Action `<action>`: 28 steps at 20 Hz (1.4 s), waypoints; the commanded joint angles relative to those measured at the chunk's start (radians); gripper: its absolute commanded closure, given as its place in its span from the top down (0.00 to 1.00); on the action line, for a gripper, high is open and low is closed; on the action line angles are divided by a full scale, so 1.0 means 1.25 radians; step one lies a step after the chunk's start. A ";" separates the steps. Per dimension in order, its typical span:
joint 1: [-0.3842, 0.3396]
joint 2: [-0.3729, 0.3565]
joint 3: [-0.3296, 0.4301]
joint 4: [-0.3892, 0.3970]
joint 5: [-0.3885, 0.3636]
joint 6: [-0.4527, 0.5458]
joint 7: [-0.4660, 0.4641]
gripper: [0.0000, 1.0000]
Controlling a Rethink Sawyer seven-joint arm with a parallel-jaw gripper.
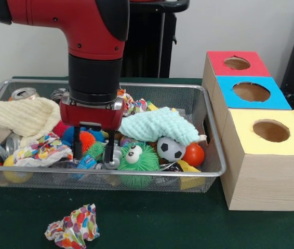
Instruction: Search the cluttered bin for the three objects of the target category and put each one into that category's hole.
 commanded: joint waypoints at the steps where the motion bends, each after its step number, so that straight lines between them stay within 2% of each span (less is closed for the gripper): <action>1: -0.021 0.011 -0.007 0.081 0.014 -0.024 -0.008 1.00; 10: -0.037 0.010 0.003 0.091 0.015 -0.028 -0.022 1.00; 28: -0.022 0.011 -0.012 0.081 -0.001 -0.029 -0.011 1.00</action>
